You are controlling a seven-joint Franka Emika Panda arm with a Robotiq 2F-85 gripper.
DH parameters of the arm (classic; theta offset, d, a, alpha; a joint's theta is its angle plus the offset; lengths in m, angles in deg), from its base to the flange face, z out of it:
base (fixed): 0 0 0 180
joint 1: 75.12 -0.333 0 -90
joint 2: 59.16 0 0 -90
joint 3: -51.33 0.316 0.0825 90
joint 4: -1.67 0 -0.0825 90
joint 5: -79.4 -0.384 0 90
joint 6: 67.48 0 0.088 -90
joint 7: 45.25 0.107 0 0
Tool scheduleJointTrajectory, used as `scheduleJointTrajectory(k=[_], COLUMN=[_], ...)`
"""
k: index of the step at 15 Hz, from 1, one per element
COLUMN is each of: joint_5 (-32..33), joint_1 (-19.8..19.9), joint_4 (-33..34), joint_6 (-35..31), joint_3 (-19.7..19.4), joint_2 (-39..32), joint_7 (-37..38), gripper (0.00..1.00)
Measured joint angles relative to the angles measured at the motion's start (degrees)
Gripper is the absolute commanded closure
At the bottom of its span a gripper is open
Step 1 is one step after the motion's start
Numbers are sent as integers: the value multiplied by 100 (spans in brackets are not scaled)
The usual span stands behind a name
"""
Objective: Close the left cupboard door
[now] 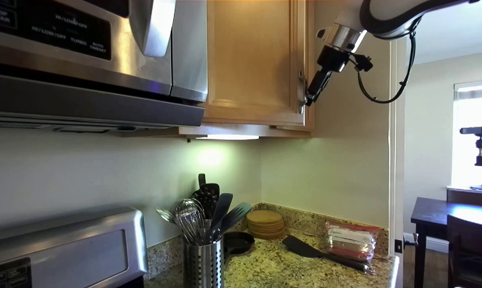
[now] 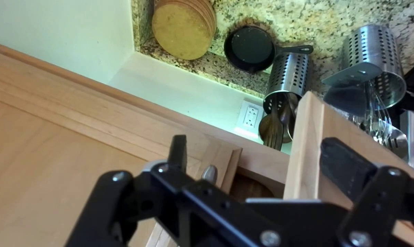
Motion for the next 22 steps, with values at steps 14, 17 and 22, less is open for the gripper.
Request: scheduleJointTrajectory(k=[14,17,22], joint_5=[369,-203,-1034], joint_1=[-114,-292,-371], joint_4=[-155,-266,-325], joint_6=[1793,1986,1977], joint_3=[177,85,48], joint_2=[25,254,475], joint_7=[164,163,390], gripper=[0,0,24])
